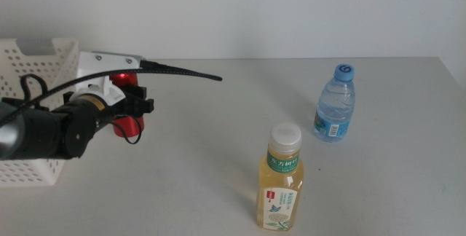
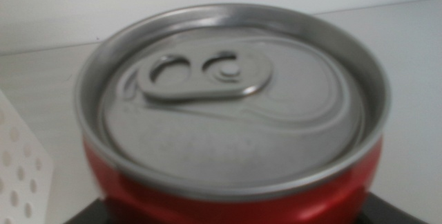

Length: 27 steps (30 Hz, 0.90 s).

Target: Use arms to grab the bottles and put them into the dustbin to the left of the table.

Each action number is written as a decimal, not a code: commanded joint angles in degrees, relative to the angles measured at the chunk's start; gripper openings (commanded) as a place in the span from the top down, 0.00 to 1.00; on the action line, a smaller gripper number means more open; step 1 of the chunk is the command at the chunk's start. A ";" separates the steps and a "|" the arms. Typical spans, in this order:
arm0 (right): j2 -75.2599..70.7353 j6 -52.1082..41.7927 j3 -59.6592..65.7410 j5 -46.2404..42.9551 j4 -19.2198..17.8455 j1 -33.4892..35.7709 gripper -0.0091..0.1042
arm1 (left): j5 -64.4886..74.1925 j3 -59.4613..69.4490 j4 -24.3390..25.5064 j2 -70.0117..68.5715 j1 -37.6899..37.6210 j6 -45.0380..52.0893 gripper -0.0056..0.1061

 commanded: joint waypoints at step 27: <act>-1.17 -0.69 -0.58 -4.52 -0.43 0.13 0.09 | 98.82 -58.97 -0.58 -2.83 28.82 15.32 0.96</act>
